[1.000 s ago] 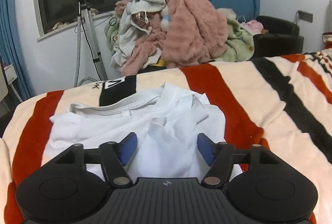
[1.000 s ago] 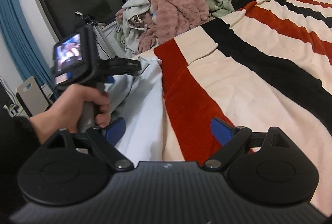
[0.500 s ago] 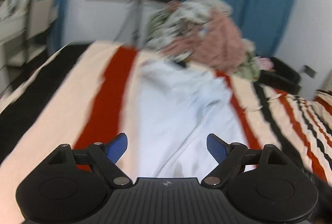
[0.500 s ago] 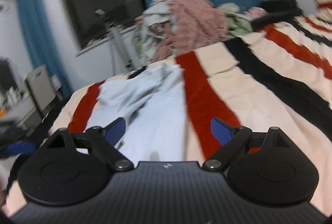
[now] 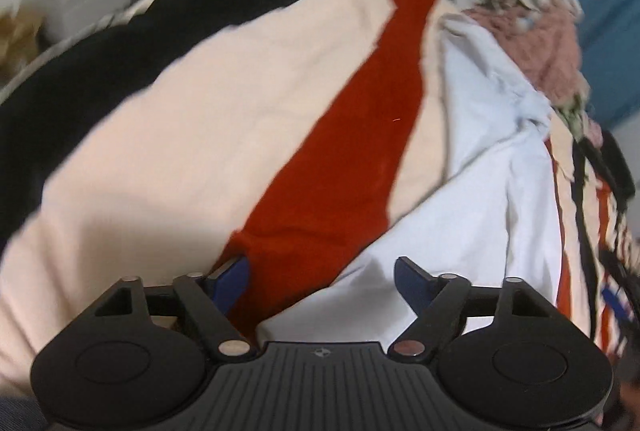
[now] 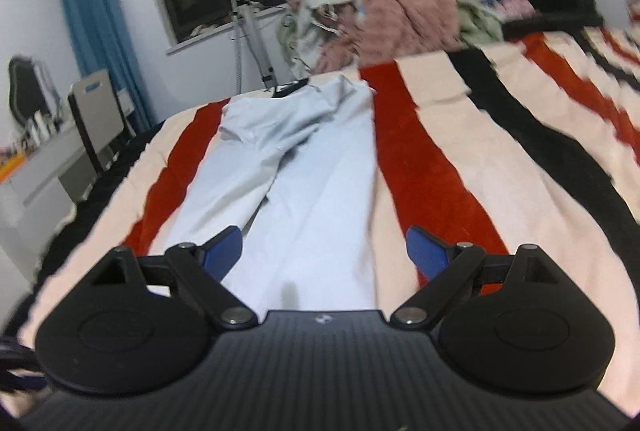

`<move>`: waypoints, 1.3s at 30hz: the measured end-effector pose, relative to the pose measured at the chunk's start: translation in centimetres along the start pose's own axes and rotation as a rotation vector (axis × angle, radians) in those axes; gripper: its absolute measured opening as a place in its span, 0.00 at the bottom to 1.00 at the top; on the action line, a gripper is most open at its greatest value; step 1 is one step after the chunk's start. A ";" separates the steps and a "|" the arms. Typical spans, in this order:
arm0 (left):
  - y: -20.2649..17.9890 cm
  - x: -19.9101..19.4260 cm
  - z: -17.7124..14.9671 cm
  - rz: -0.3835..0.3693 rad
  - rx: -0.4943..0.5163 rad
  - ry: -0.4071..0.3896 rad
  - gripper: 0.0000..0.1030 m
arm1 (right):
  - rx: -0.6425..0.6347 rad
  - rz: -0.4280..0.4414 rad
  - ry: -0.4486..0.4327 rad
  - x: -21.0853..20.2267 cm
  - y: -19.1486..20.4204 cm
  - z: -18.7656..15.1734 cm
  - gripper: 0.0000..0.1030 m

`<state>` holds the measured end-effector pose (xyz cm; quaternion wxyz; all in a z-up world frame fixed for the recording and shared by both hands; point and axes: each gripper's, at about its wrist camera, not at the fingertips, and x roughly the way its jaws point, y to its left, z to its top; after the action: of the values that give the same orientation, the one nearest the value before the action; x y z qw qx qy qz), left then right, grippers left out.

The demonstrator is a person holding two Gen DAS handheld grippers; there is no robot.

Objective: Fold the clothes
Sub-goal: 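Fold the held side edge over the shirt body with the left gripper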

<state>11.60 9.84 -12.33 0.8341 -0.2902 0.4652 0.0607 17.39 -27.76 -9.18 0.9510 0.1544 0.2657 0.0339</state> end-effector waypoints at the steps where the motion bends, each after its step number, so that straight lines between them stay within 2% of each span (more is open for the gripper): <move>1: 0.6 -0.1 0.1 -0.015 -0.027 0.000 0.73 | 0.023 -0.002 0.007 -0.8 -0.5 -0.1 0.88; 3: 0.9 -0.4 0.1 -0.007 -0.032 0.005 0.64 | 0.064 -0.006 0.025 -2.1 -1.7 -0.5 0.88; 5: 0.8 -0.7 0.0 0.001 -0.025 0.013 0.50 | 0.110 -0.011 0.047 -3.3 -2.9 -1.1 0.88; 9: 0.7 -1.4 -0.9 -0.041 0.011 0.051 0.32 | 0.256 0.011 0.116 -4.4 -5.6 -2.7 0.88; 10: 0.2 -1.4 -1.2 -0.049 0.034 0.063 0.23 | 0.284 0.019 0.128 -4.6 -6.1 -3.1 0.88; 11: -0.3 -1.4 -1.4 -0.059 0.060 0.073 0.07 | 0.302 0.022 0.133 -4.7 -6.4 -3.3 0.88; 12: -0.8 -1.8 -1.8 -0.061 0.098 0.064 0.03 | 0.312 0.024 0.136 -4.7 -6.5 -3.4 0.88; 14: -2.1 -3.1 -2.5 -0.049 0.190 0.019 0.02 | 0.328 0.028 0.141 -4.7 -6.7 -3.6 0.88; 17: -5.0 -6.6 -4.6 -0.034 0.386 -0.116 0.02 | 0.327 0.033 0.147 -4.4 -6.5 -3.6 0.88; 19: -7.3 -9.2 -7.1 -0.052 0.546 -0.214 0.02 | 0.329 0.040 0.147 -4.3 -6.6 -3.6 0.88; 21: -9.8 -11.1 -10.4 -0.073 0.700 -0.280 0.02 | 0.334 0.044 0.147 -4.3 -6.7 -3.5 0.88; 23: -11.9 -12.1 -13.6 -0.103 0.822 -0.310 0.02 | 0.338 0.047 0.148 -4.3 -6.8 -3.5 0.88; 26: -14.3 -11.5 -17.5 -0.160 0.910 -0.255 0.02 | 0.340 0.050 0.157 -4.2 -6.8 -3.6 0.88; 28: -15.2 -10.0 -18.9 -0.183 0.912 -0.170 0.02 | 0.342 0.064 0.168 -4.1 -6.8 -3.7 0.88; 31: -15.5 -7.2 -19.3 -0.191 0.867 -0.023 0.06 | 0.369 0.107 0.203 -3.8 -7.1 -4.0 0.88; 32: -15.3 -6.6 -19.1 -0.198 0.840 0.021 0.13 | 0.389 0.119 0.223 -3.6 -7.3 -4.2 0.88; 34: -14.6 -5.9 -17.9 -0.223 0.766 0.077 0.20 | 0.434 0.137 0.261 -3.3 -7.8 -4.6 0.88; 35: -14.2 -5.9 -17.1 -0.239 0.724 0.079 0.30 | 0.456 0.145 0.275 -3.2 -8.0 -4.9 0.88; 36: -13.5 -6.4 -16.2 -0.258 0.679 0.084 0.36 | 0.476 0.153 0.290 -3.1 -8.2 -5.1 0.88; 37: -12.8 -6.8 -15.1 -0.277 0.632 0.091 0.48 | 0.493 0.164 0.304 -3.0 -8.3 -5.3 0.88; 39: -11.4 -7.4 -12.8 -0.310 0.536 0.096 0.54 | 0.511 0.183 0.336 -2.8 -8.2 -5.8 0.88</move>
<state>2.20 -5.18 -6.56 0.8572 -0.1299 0.4538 -0.2058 11.90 -34.36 -15.05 0.8173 0.4037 0.4041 0.0763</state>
